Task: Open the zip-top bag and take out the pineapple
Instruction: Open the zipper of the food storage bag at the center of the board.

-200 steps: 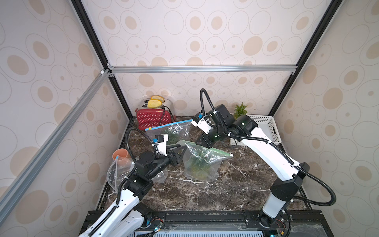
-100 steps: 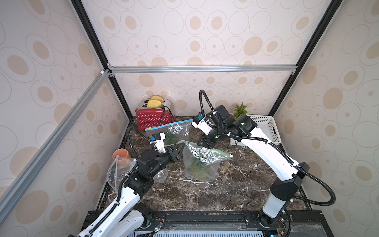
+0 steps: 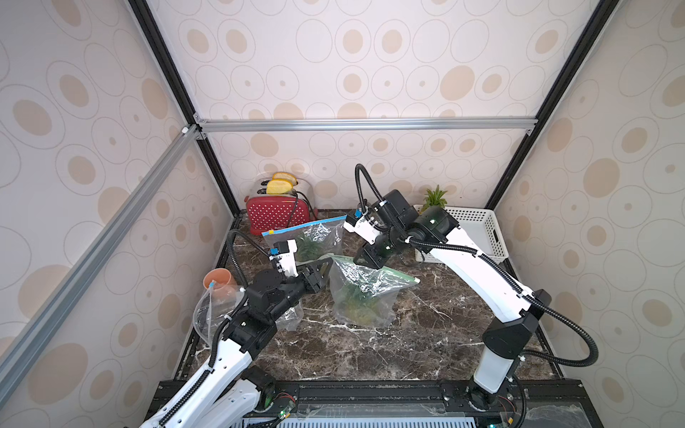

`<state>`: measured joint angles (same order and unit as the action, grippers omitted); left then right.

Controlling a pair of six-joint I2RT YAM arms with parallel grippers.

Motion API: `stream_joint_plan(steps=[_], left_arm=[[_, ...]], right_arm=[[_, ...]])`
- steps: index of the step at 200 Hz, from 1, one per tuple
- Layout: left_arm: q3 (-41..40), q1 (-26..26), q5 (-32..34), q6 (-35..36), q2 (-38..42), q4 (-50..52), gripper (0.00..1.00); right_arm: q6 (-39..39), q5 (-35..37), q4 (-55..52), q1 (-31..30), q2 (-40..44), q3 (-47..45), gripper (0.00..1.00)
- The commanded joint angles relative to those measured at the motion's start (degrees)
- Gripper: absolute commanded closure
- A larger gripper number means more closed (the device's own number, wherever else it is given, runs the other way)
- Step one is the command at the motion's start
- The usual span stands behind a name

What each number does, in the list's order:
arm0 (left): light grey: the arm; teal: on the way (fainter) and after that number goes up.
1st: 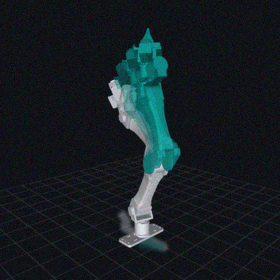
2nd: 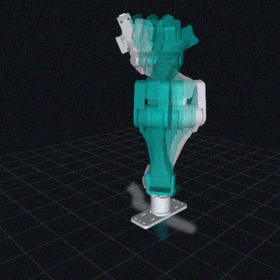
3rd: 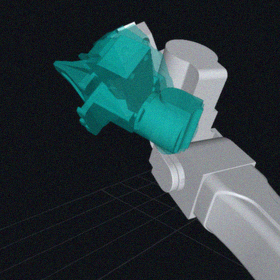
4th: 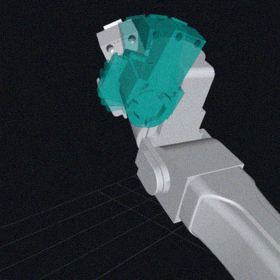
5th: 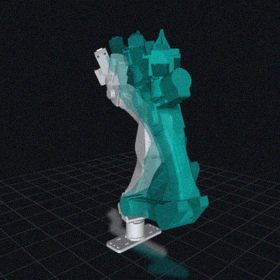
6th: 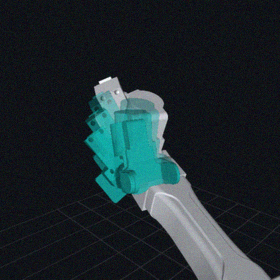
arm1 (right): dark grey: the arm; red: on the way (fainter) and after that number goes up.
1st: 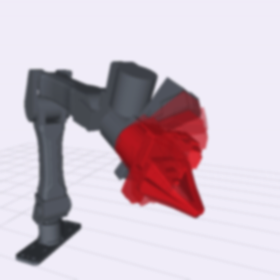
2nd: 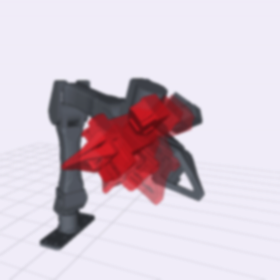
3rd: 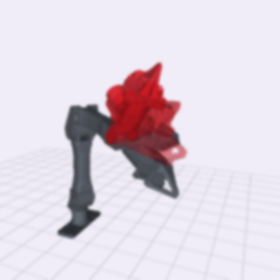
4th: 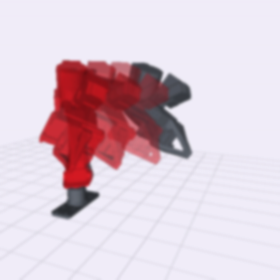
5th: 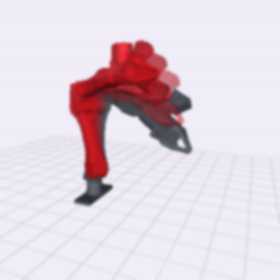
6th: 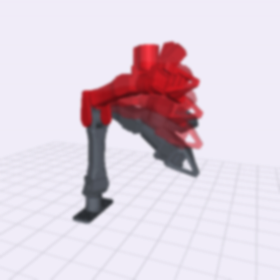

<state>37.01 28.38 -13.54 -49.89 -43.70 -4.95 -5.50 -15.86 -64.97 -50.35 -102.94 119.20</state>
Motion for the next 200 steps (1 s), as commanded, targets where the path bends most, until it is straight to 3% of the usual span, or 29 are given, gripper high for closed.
stream_joint_plan(steps=[1,62,123,172,200], left_arm=[[2.53,0.18,-0.25,-1.08,-0.07,-1.30,0.46],[5.81,1.33,-1.87,-3.74,-3.07,0.61,0.48],[10.13,6.01,5.12,-7.28,-4.04,10.84,0.61],[13.94,7.90,11.31,-7.32,-1.56,23.04,0.55],[16.62,11.27,13.45,-8.06,-3.31,24.60,0.50]], right_arm=[[0.66,-0.93,-1.67,-0.29,-0.79,0.96,0.69],[0.14,-1.53,-0.01,-0.28,-0.80,0.69,0.82],[-0.32,-0.20,0.70,-0.42,-0.76,0.61,0.88],[-2.18,2.64,3.48,-0.57,0.41,-1.16,0.98],[-3.49,5.14,3.47,-1.56,0.41,-0.95,1.00]])
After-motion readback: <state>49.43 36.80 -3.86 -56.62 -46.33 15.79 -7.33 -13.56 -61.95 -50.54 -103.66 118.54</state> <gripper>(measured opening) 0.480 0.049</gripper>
